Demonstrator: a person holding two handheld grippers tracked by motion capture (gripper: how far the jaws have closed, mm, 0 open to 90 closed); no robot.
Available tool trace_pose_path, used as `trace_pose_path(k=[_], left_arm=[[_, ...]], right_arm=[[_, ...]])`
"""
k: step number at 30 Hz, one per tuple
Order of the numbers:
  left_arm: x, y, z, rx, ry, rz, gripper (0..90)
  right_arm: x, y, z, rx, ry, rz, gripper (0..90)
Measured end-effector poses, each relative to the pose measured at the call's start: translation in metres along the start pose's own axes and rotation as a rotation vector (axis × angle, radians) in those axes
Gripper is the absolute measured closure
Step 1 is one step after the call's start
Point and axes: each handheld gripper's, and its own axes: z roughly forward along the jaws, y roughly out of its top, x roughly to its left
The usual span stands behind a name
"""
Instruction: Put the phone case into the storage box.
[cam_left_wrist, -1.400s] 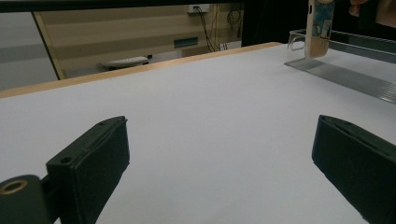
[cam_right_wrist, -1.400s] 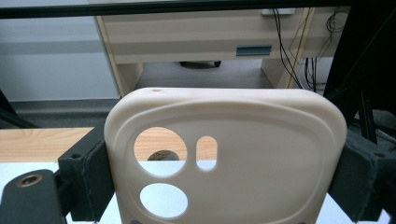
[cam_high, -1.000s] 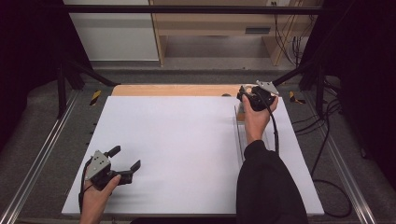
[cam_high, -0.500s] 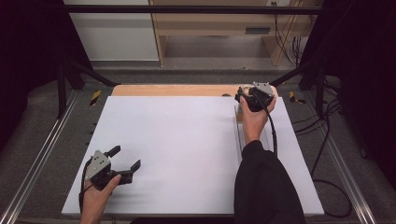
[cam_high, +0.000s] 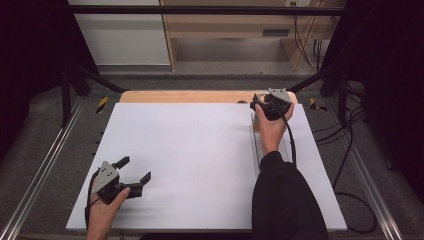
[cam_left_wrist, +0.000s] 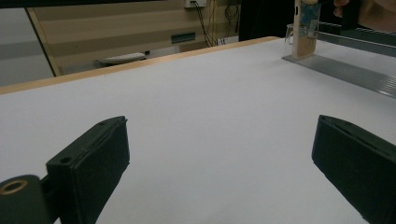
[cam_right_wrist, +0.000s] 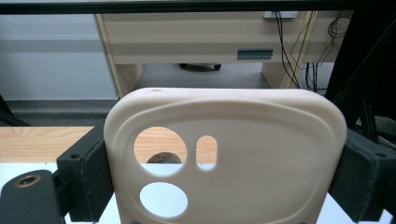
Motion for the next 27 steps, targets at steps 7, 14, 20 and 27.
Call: trace_pose_path(k=[7,14,20,27], left_arm=[[0.0005,0.0,-0.0003,-0.002,0.002,-0.003,3.7],[-0.0001,0.0,0.0001,0.001,-0.003,-0.001,3.7],[0.0001,-0.0001,0.0002,0.002,-0.003,-0.001,3.7],[-0.0002,0.0,0.0003,0.004,-0.004,0.002,3.7]], right_arm=[[0.0029,-0.0003,-0.0002,0.005,0.006,-0.022,10.5],[0.0026,0.0001,-0.0013,0.01,0.014,-0.029,10.2],[0.003,-0.0007,-0.0008,0.009,0.01,-0.043,9.5],[0.0036,-0.0006,-0.0012,0.023,0.008,-0.048,7.8]])
